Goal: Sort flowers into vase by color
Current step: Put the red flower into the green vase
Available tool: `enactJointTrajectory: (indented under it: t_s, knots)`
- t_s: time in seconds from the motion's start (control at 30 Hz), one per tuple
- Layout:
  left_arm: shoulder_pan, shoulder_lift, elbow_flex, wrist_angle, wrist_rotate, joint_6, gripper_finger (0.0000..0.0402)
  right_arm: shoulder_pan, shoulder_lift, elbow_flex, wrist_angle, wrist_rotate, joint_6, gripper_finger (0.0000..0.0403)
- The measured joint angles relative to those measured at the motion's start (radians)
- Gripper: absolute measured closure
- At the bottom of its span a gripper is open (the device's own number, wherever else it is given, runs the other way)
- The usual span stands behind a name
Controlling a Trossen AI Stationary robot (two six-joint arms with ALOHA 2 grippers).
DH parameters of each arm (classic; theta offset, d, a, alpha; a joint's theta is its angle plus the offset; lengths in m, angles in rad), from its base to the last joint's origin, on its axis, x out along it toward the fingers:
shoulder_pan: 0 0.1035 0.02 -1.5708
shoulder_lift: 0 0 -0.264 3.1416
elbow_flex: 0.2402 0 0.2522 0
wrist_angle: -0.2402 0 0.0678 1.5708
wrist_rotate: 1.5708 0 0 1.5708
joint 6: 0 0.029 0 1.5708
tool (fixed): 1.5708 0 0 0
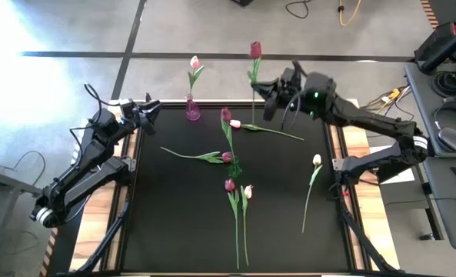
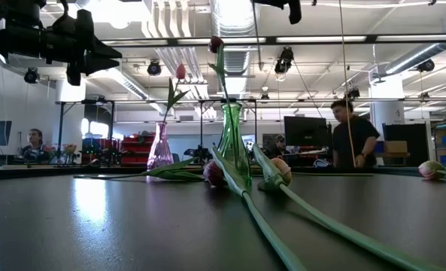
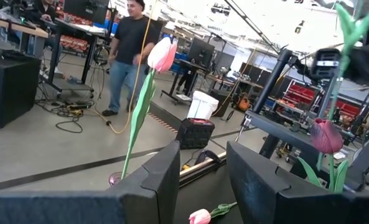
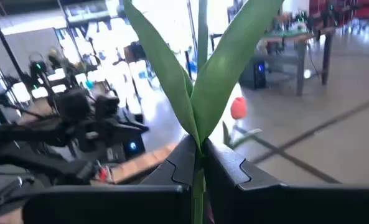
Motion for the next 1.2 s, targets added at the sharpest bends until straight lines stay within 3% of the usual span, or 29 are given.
enactJointTrajectory:
  t_s: [0.2,0.57,1.2]
  knots:
    - [0.0,0.0,0.0,0.0,0.0,0.0,0.0284,0.128,0.004,-0.105,0.233,0.128,0.052,0.0385]
    - [0.0,0.0,0.0,-0.024,0.001,0.0,0.0284,0.287,0.02,-0.273,0.406,0.369,0.097,0.0385]
    - [0.0,-0.001,0.0,-0.036,0.003,0.0,0.0284,0.331,0.204,-0.316,0.473,0.4,0.105,0.0385]
